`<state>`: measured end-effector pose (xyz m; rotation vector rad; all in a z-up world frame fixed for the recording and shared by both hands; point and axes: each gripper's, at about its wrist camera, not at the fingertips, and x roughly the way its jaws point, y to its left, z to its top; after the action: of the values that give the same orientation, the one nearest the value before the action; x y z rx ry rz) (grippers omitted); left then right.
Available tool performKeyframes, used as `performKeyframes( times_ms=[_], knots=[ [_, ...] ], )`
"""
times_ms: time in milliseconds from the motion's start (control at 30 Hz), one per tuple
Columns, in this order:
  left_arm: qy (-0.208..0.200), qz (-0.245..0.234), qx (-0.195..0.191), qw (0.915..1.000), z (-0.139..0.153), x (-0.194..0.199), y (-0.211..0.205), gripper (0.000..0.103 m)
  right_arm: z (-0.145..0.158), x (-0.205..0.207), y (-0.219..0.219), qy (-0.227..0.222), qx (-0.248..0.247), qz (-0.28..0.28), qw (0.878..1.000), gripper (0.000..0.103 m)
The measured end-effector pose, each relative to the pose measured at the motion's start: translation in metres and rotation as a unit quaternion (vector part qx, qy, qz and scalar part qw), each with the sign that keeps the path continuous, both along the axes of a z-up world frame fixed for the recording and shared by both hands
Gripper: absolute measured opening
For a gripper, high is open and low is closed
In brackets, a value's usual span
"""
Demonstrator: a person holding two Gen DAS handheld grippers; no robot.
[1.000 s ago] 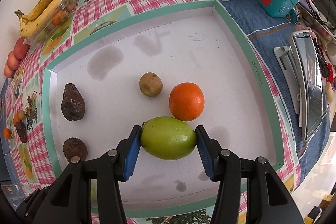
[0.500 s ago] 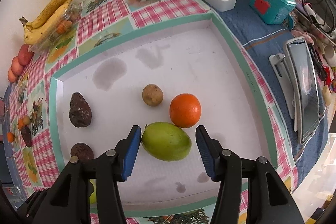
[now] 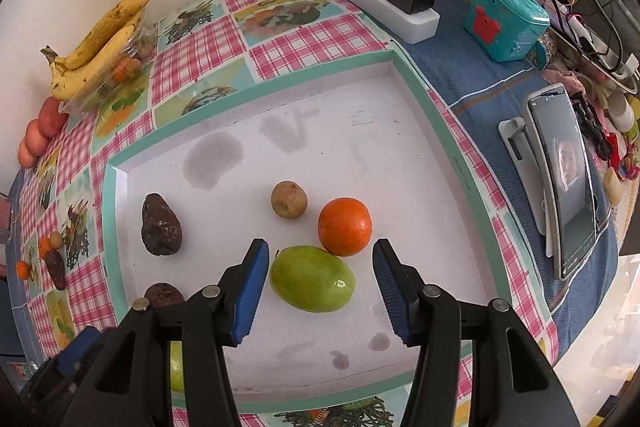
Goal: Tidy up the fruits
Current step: 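Move both tools back toward the remaining fruits on the tablecloth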
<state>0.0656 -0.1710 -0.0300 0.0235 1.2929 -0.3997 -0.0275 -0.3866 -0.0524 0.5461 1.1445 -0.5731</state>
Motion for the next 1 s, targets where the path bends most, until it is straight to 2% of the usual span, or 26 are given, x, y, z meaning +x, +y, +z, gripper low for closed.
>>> performKeyframes(
  times_ms=[133, 233, 333, 400, 500, 567, 700, 833, 1000],
  knots=[
    [-0.007, 0.033, 0.009, 0.9994, -0.002, 0.006, 0.014, 0.051, 0.001, 0.000, 0.001, -0.001, -0.002, 0.005, 1.000, 0.055],
    [-0.011, 0.055, 0.017, 0.9983, -0.003, 0.011, 0.021, 0.064, 0.003, 0.002, 0.002, -0.004, -0.005, 0.008, 1.000, 0.069],
    [-0.013, 0.066, 0.023, 0.9975, -0.004, 0.013, 0.027, 0.067, 0.004, 0.003, 0.004, -0.007, -0.008, 0.014, 1.000, 0.069],
    [-0.015, 0.071, 0.031, 0.9969, -0.007, 0.014, 0.027, 0.078, 0.005, 0.004, 0.005, -0.009, -0.011, 0.018, 1.000, 0.072],
    [-0.022, 0.078, 0.046, 0.9957, -0.008, 0.017, 0.028, 0.082, 0.007, 0.005, 0.007, -0.016, -0.018, 0.024, 0.999, 0.080],
    [-0.025, 0.081, 0.052, 0.9950, -0.009, 0.017, 0.029, 0.091, 0.008, 0.005, 0.008, -0.020, -0.020, 0.027, 0.999, 0.088],
    [-0.033, 0.086, 0.057, 0.9942, -0.007, 0.018, 0.031, 0.092, 0.009, 0.005, 0.009, -0.027, -0.021, 0.029, 0.999, 0.089],
    [-0.039, 0.086, 0.063, 0.9935, -0.007, 0.018, 0.031, 0.099, 0.009, 0.006, 0.009, -0.030, -0.019, 0.033, 0.999, 0.089],
    [-0.067, 0.083, 0.074, 0.9915, -0.002, 0.017, 0.030, 0.103, 0.011, 0.009, 0.013, -0.035, -0.019, 0.043, 0.998, 0.089]
  ],
)
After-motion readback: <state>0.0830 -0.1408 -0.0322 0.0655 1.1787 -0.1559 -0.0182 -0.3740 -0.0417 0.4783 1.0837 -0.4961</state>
